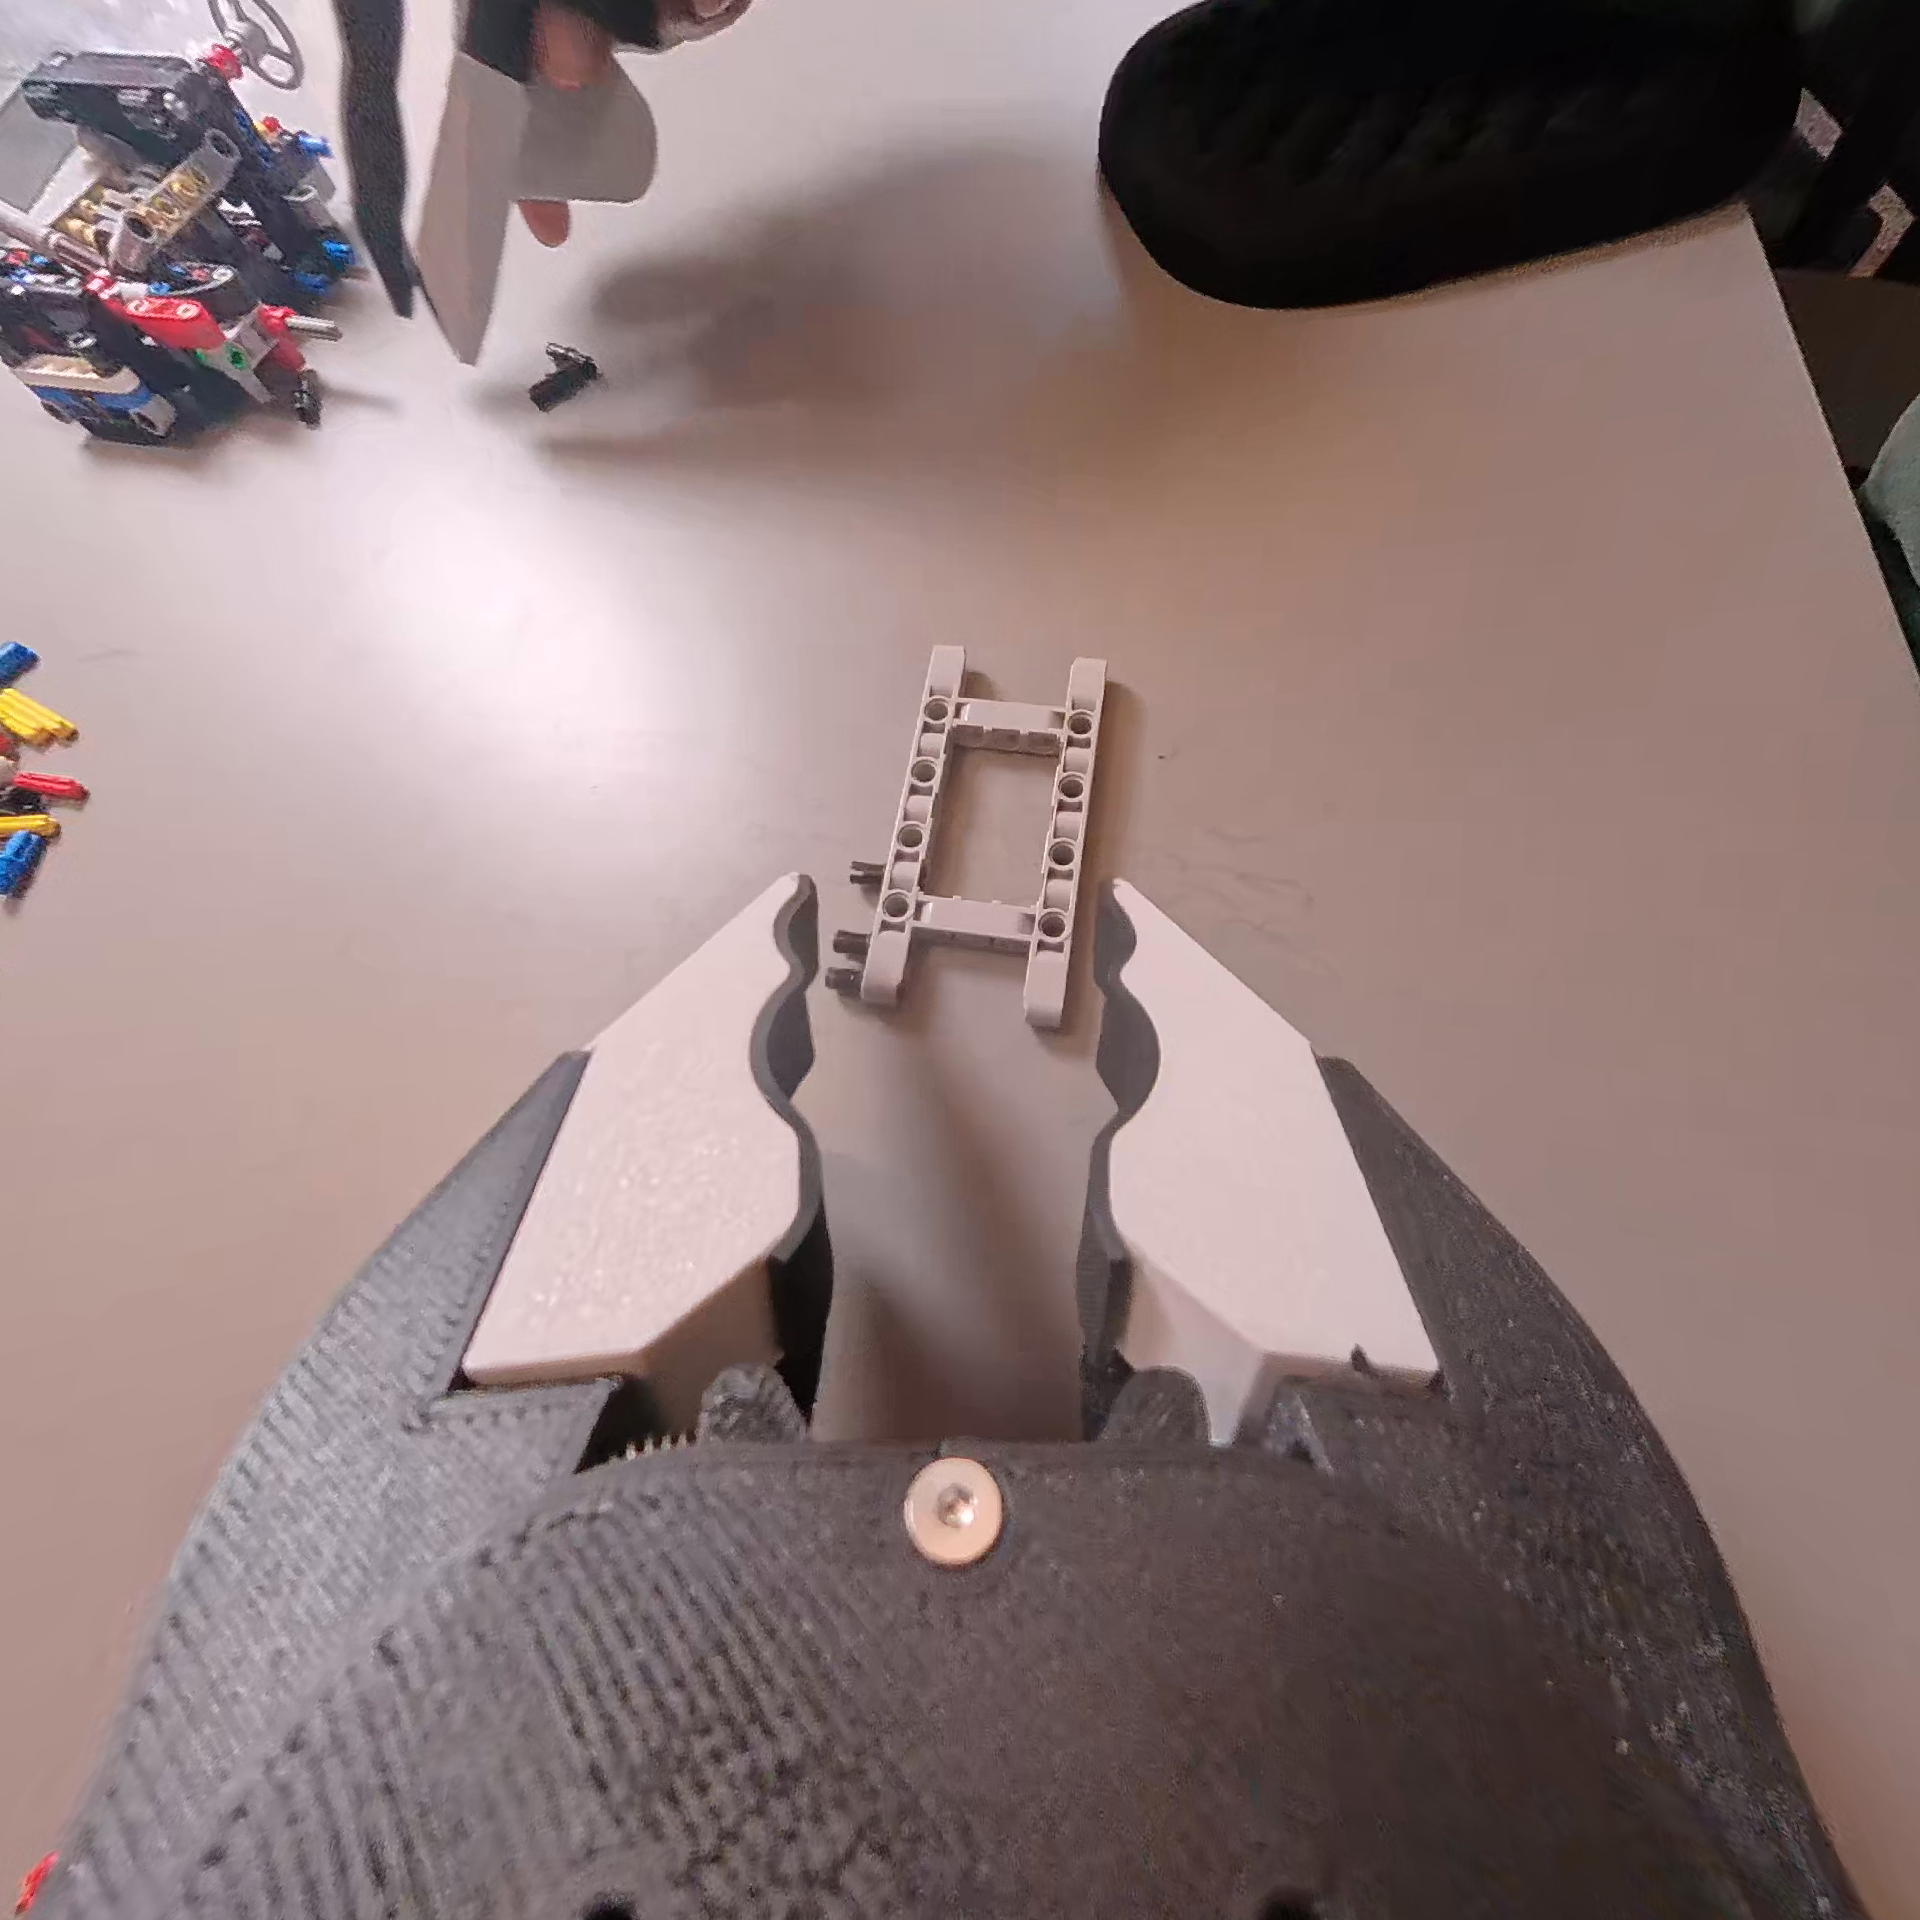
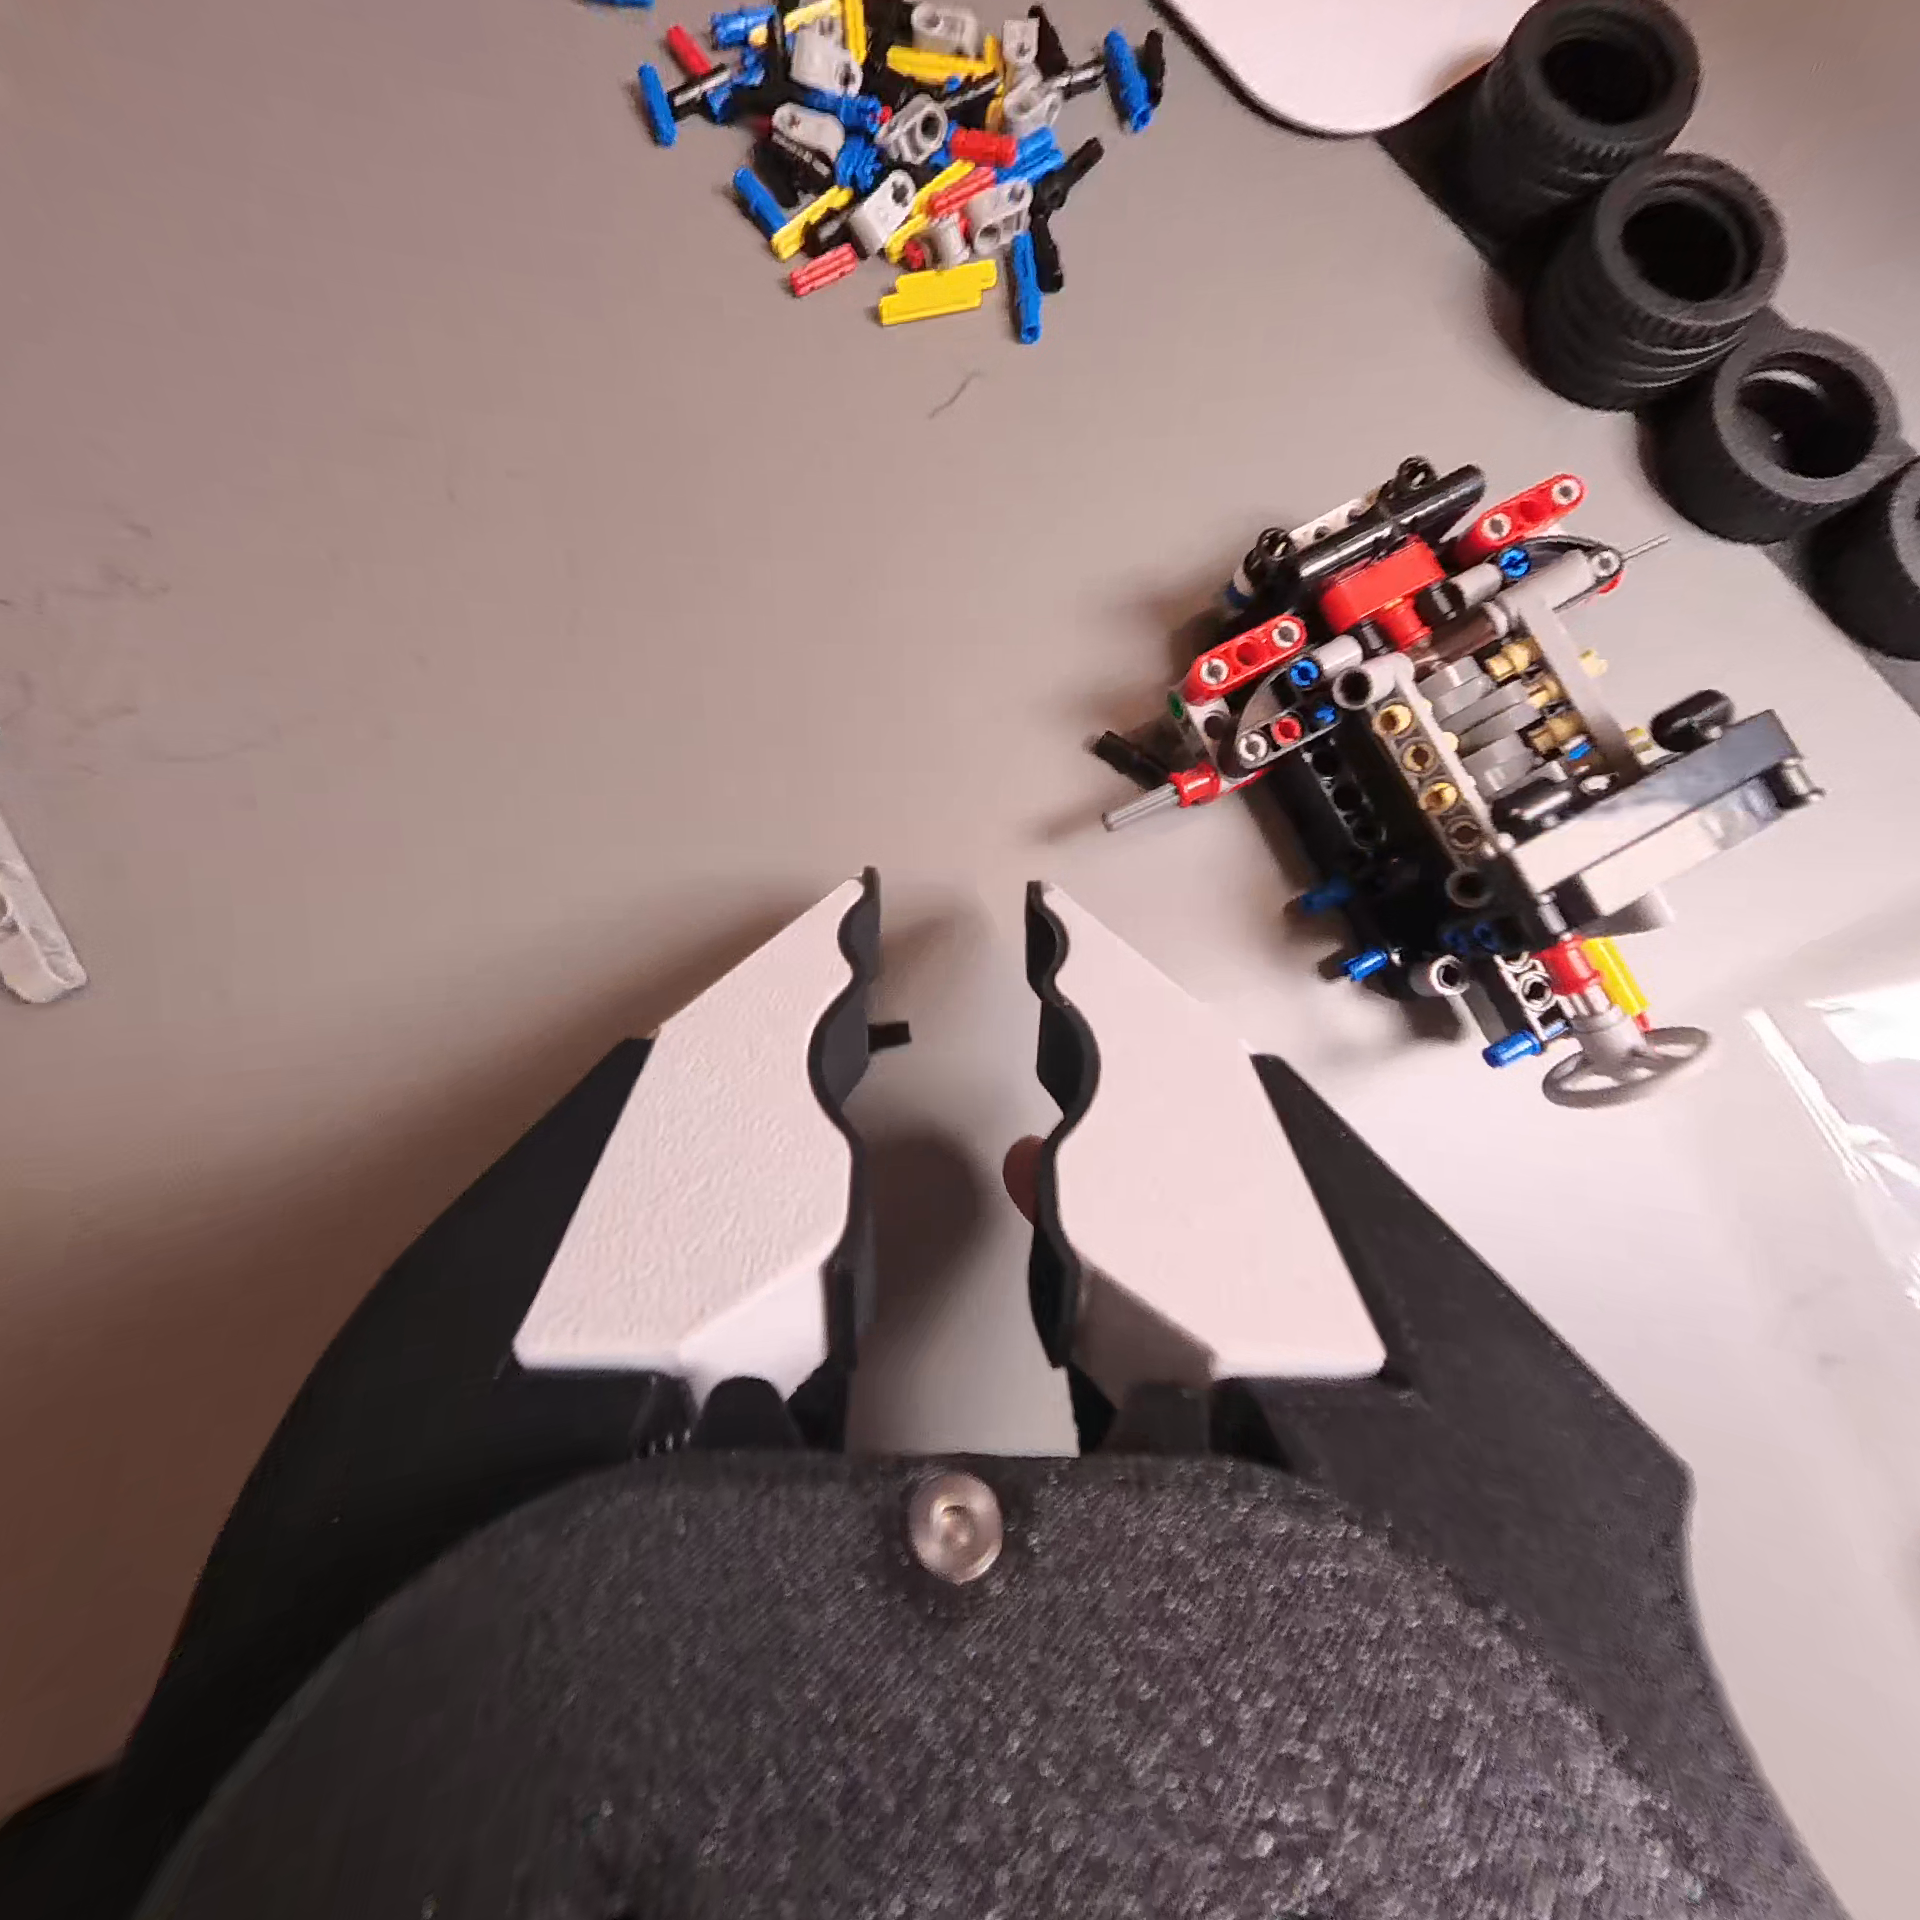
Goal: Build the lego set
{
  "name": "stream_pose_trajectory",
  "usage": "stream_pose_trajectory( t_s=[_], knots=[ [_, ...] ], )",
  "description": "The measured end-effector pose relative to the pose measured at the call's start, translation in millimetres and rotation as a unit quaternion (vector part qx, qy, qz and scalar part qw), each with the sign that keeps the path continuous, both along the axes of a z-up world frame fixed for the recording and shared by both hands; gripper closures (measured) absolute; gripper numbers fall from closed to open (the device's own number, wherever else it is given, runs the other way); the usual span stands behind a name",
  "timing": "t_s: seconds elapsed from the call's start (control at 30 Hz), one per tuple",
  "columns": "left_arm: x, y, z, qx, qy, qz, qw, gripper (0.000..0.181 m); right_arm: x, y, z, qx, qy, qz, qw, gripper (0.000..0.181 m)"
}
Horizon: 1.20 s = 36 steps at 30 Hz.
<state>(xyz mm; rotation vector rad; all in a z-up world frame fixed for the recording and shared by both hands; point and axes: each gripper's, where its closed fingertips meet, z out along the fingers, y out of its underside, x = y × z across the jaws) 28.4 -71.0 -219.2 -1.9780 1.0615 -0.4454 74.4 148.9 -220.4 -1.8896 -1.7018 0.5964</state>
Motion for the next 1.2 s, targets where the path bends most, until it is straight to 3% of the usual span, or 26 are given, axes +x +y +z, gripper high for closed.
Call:
stream_pose_trajectory(
  t_s=[0.03, 0.27, 0.53, 0.8, 0.97, 1.1, 1.2],
  knots=[
    [-1, 1, 1, 0.003, -0.001, 0.004, 1.000, 0.131, 4, -3, -2, -0.003, -0.012, 0.008, 1.000, 0.151],
    [-9, 13, 18, 0.039, -0.043, 0.038, 0.998, 0.137, 25, -21, -10, 0.008, -0.024, 0.077, 0.997, 0.146],
    [-10, 15, 19, 0.036, -0.056, 0.047, 0.997, 0.139, 47, -47, -16, 0.015, -0.052, 0.137, 0.989, 0.160],
    [-4, 15, 11, 0.032, -0.046, 0.040, 0.998, 0.142, 35, -30, -14, 0.036, -0.008, 0.111, 0.993, 0.160],
    [-5, 16, 14, 0.035, -0.052, 0.045, 0.997, 0.144, 28, -41, -16, 0.032, -0.014, 0.135, 0.990, 0.178],
    [-3, 14, 24, 0.031, -0.083, 0.044, 0.995, 0.149, 14, -85, -1, 0.025, 0.029, 0.205, 0.978, 0.178],
    [5, 9, 38, -0.007, -0.160, 0.040, 0.986, 0.153, -10, -136, 22, 0.074, 0.074, 0.278, 0.955, 0.179]
  ],
)
